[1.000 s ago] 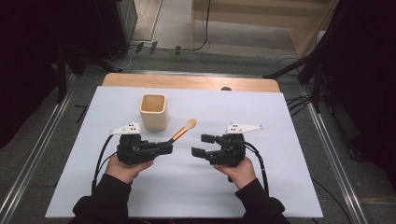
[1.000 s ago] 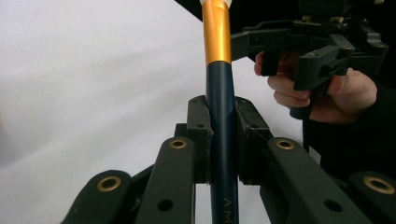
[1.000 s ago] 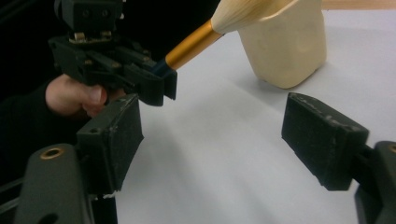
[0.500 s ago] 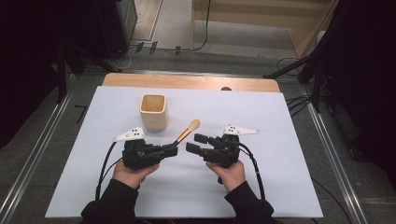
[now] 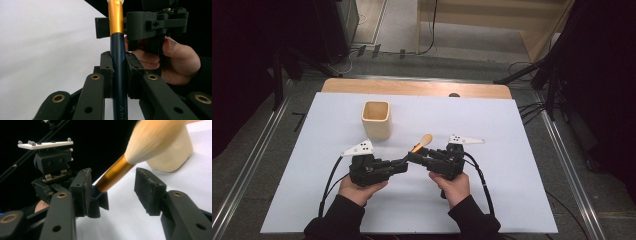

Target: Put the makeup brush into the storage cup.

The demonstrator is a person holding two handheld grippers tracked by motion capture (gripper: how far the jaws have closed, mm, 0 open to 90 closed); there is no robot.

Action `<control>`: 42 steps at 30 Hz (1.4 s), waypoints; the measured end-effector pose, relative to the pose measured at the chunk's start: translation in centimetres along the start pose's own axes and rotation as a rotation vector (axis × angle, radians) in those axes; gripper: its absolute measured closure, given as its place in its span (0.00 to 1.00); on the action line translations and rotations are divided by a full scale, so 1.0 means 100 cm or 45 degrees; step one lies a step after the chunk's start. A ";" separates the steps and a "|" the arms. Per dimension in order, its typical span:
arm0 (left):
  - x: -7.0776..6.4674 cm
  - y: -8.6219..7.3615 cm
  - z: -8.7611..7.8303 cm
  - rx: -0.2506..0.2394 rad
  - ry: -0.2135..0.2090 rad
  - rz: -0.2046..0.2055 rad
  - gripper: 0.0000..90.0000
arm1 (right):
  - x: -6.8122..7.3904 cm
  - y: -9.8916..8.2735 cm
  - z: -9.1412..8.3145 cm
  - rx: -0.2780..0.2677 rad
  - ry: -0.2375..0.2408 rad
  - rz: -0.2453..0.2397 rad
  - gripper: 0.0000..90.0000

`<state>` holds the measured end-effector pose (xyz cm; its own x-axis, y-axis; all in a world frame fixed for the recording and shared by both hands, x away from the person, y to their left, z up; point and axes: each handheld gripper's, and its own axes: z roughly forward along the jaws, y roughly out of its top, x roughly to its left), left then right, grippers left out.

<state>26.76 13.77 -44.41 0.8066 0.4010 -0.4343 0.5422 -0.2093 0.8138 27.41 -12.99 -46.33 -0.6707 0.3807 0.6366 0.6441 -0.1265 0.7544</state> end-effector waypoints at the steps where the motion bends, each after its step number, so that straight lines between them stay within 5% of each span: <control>1: -0.001 0.000 0.000 -0.003 0.002 0.000 0.88 | 0.000 0.000 0.000 -0.008 0.004 -0.006 0.59; 14: -0.003 -0.006 0.006 -0.033 -0.031 0.009 0.88 | -0.005 -0.003 -0.002 -0.065 0.090 0.090 0.77; 21: 0.000 -0.007 0.008 -0.017 -0.060 0.011 0.88 | -0.008 -0.003 -0.002 -0.054 0.140 0.133 0.83; 28: -0.001 -0.007 0.009 0.000 -0.054 0.018 0.87 | -0.012 -0.002 -0.002 -0.014 0.210 0.255 0.87; 31: 0.000 -0.006 0.009 0.011 -0.080 -0.001 0.86 | -0.011 -0.001 -0.002 -0.010 0.218 0.241 0.87; 38: 0.004 -0.003 0.002 0.062 -0.120 -0.012 0.55 | -0.009 0.002 -0.004 0.012 0.196 0.198 0.87; 42: 0.006 -0.001 -0.002 0.119 -0.131 0.039 0.39 | -0.007 0.006 -0.003 0.051 0.175 0.141 0.87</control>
<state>27.10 14.24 -44.69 0.8403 0.3004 -0.4513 0.5328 -0.3044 0.7896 28.12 -13.65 -46.28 -0.6370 0.2375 0.7334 0.7292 -0.1228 0.6732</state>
